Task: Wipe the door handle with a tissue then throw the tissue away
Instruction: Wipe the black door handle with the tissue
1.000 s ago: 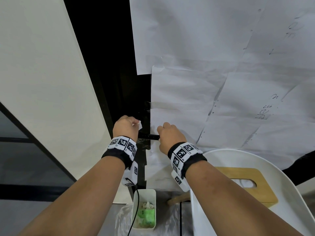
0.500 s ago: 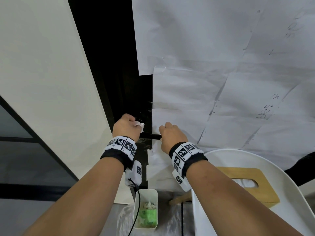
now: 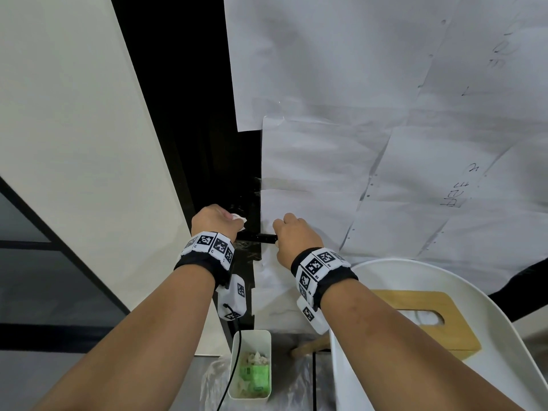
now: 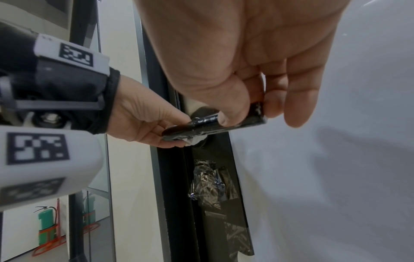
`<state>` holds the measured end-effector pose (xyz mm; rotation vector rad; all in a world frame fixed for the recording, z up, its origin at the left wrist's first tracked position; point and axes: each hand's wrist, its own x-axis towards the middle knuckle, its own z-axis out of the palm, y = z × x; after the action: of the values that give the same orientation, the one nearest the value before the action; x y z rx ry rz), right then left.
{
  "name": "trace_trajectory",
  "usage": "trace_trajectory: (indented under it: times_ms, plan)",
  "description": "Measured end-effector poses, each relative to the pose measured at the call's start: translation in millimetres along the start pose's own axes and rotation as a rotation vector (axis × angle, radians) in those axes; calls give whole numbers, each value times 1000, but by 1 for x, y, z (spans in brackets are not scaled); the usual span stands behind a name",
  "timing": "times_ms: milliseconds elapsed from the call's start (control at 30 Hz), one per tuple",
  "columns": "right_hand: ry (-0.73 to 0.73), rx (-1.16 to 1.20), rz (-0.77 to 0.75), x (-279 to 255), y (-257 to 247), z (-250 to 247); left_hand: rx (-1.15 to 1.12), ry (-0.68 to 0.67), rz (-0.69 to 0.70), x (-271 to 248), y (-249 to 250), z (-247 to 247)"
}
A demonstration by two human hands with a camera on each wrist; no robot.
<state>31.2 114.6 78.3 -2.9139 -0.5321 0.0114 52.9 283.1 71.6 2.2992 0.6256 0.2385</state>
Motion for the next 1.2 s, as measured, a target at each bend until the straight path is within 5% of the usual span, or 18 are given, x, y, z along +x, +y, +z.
trace_trajectory:
  times_ms: [700,933,1200]
  plan:
    - [-22,-5,-19,1,3,-3,119,-92,46,-5,0,-4]
    - [-22,-12,-7,3,1,-3,149,-29,70,-14,-6,-13]
    - [-20,-23,-6,3,1,-1,58,-72,-20,-22,-21,-12]
